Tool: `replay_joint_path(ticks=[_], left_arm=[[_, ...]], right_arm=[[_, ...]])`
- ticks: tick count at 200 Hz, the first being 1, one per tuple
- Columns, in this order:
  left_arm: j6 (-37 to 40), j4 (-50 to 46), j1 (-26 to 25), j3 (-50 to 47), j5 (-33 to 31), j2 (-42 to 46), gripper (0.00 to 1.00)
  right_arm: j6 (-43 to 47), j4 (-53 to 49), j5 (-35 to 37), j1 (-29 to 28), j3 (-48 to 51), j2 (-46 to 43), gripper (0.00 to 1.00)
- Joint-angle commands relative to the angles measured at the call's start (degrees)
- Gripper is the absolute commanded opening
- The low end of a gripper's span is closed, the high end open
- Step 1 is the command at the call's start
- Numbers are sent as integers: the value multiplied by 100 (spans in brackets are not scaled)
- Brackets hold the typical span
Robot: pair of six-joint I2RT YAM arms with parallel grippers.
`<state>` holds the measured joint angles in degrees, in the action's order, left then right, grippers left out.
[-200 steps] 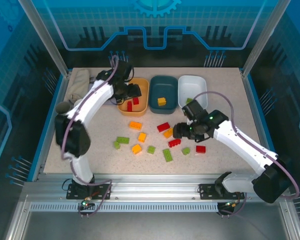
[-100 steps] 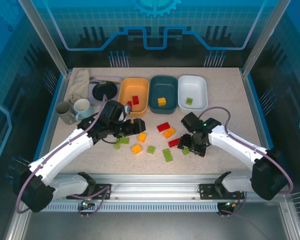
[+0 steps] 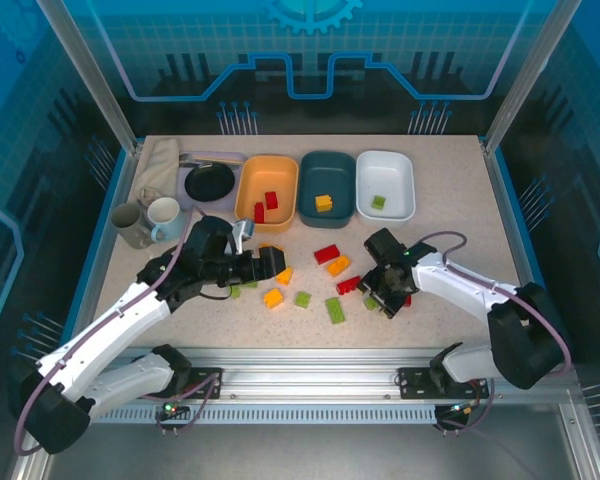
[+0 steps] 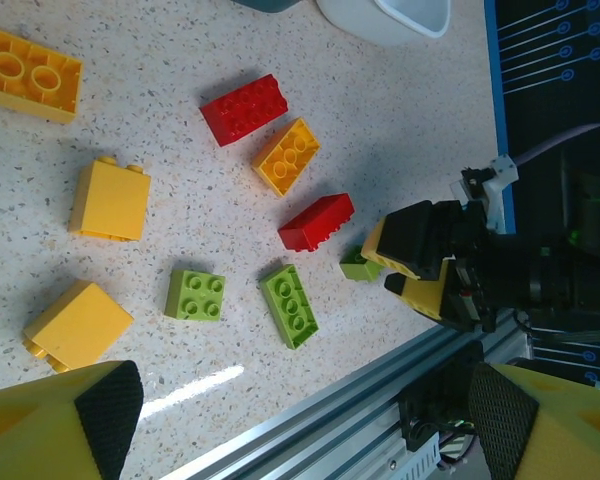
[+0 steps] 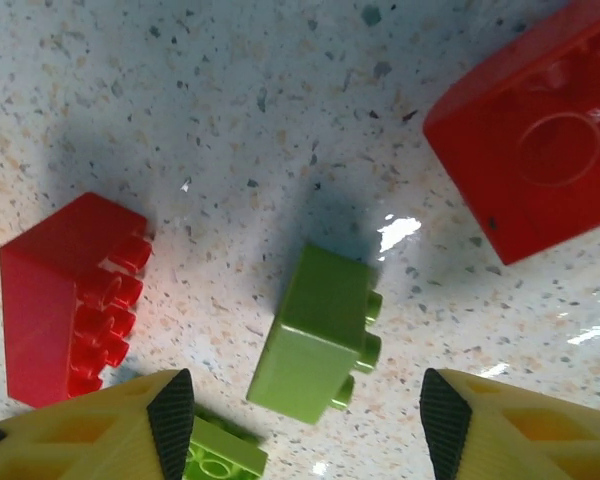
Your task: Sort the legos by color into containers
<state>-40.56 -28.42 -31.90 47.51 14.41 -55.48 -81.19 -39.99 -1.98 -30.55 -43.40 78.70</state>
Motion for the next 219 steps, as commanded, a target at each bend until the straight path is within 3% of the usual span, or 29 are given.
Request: replay_joint_path(ticks=[1,55,91,116,144,177,219], left_arm=[[-32,71,-37,-61,137,140,89],[-71,96,-44,-51,124,161,89],[-152,160,-43,-41,80,139,89],[-151,146,-40,272,-24,-34,89],[7,48,-1,1057,-113,-670,89],[39,207,231,1899,-24,-1567,89],[93,-30,547,3044,-85,-2683,89]], right_arm=[[-216,313,-120,118,136,117,57],[-248,360,-228,185,140,440,43],[-11,49,81,181,-104,271,26],[850,-734,744,243,-992,55,24],[2116,-1170,1240,729,-2036,80,24],[3626,-717,605,1494,-3078,819,24],[5005,-857,-335,1940,-4866,2686,24]])
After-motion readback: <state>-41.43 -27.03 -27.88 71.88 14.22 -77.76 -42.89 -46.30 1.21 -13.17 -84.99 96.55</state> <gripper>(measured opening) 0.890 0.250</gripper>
